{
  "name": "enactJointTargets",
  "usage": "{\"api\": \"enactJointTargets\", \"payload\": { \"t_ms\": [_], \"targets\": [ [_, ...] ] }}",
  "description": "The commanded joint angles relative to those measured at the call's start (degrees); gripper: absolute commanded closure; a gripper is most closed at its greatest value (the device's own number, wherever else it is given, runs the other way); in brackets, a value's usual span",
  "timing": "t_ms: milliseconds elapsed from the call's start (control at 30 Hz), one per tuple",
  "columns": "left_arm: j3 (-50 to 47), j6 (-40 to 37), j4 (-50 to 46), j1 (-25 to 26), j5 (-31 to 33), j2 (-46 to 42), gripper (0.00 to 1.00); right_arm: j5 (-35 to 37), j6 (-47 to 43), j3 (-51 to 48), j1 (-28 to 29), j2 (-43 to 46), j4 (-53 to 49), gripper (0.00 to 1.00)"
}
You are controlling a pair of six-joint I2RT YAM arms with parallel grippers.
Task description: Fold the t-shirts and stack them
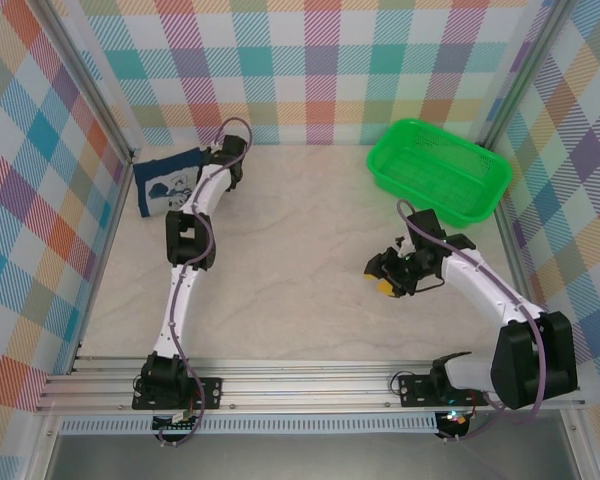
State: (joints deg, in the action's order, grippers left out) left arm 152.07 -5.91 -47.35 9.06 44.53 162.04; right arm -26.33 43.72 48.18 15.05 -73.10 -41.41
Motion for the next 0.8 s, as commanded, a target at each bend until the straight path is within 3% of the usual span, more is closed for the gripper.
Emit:
{"api": "enactJointTargets", "payload": {
  "t_ms": [0, 300, 767],
  "targets": [
    [1.65, -5.20, 1.15, 0.92, -4.21, 2.22, 1.00, -1.88, 0.88, -0.93, -0.59, 0.22, 0.68, 0.53],
    [1.69, -5.70, -0.22, 0.84, -6.44, 1.27, 1.00, -2.90, -1.47, 3.95, -0.83, -4.01, -0.29, 0.53],
    [-3.72, -7.81, -3.64, 0.96, -1.56, -3.19, 1.00, -4.43, -3.12, 6.66, -0.89, -4.18, -1.22, 0.53]
  ]
}}
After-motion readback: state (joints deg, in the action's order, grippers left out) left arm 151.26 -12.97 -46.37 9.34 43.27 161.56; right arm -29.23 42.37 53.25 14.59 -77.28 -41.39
